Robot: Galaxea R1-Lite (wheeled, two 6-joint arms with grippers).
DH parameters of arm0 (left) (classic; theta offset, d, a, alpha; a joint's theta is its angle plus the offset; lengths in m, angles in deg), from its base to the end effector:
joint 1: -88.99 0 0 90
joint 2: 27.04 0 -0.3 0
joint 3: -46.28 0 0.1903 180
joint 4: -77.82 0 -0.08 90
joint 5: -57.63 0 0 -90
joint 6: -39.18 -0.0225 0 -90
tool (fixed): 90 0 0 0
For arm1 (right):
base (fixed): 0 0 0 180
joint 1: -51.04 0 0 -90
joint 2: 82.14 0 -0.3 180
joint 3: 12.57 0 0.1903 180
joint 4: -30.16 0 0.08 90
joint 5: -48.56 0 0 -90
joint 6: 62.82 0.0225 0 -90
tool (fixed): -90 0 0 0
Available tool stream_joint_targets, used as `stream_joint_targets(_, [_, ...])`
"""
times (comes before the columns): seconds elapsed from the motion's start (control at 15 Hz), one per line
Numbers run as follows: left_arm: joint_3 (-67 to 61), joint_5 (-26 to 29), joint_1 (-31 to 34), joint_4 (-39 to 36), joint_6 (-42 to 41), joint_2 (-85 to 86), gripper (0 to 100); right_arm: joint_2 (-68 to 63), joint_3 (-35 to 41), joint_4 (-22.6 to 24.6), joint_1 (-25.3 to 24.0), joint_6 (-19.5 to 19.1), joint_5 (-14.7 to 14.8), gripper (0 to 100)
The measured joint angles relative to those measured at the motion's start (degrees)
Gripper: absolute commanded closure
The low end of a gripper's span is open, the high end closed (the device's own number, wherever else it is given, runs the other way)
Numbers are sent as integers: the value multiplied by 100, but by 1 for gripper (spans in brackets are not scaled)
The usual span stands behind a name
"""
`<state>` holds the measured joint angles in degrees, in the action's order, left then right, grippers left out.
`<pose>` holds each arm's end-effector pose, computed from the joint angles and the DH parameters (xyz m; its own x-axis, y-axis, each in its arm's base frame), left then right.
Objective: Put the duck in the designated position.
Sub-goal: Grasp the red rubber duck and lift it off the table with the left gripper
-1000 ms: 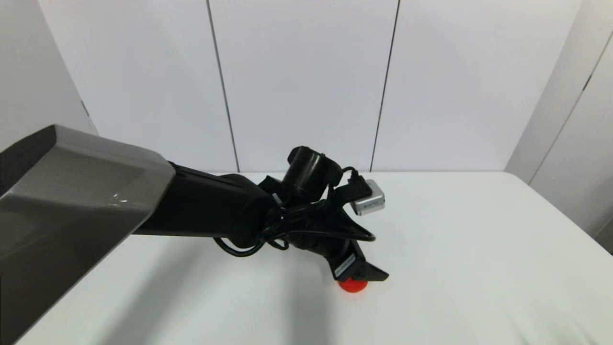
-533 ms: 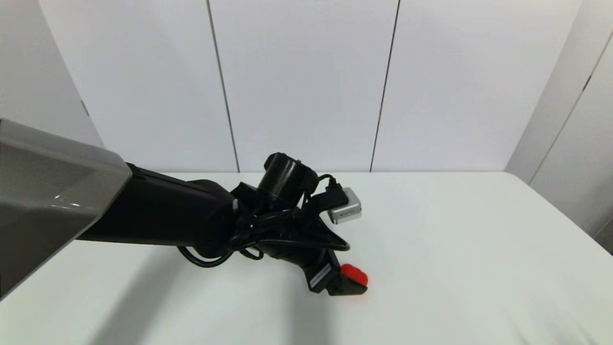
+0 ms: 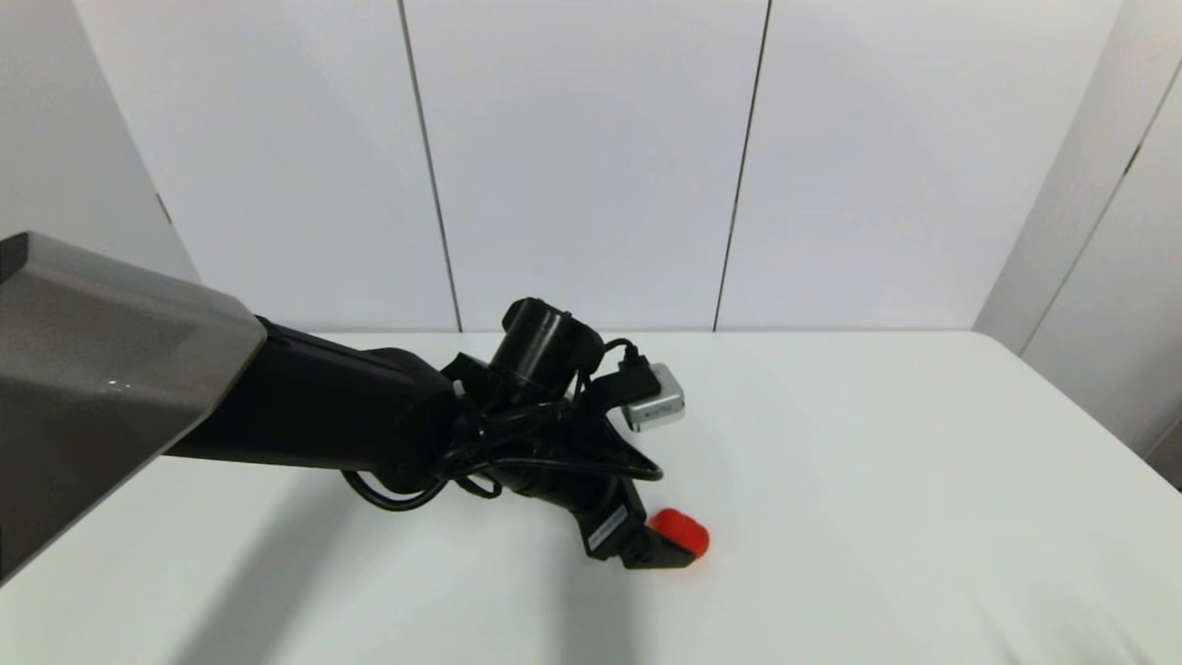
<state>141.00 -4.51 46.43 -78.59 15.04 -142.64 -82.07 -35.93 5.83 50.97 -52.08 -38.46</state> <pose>0.2718 -0.2639 0.1327 0.1486 -0.7709 -0.6193 0.9809 0.1946 -0.0069 -0.0229 -0.0012 0.0737 0.9986 -0.0508 -0.0157 0.0528 0.9812 0.1855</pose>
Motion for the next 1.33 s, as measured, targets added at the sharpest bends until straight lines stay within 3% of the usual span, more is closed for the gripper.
stream_joint_targets(0.53, [17,12,-7,2,2,-149,0,0,0,0,0,2,0,0])
stream_joint_targets(0.6, [17,12,-9,2,2,-162,100,0,0,0,0,2,0,0])
stream_joint_targets(1.33, [32,11,-49,30,2,-234,100,0,0,0,0,0,2,0])
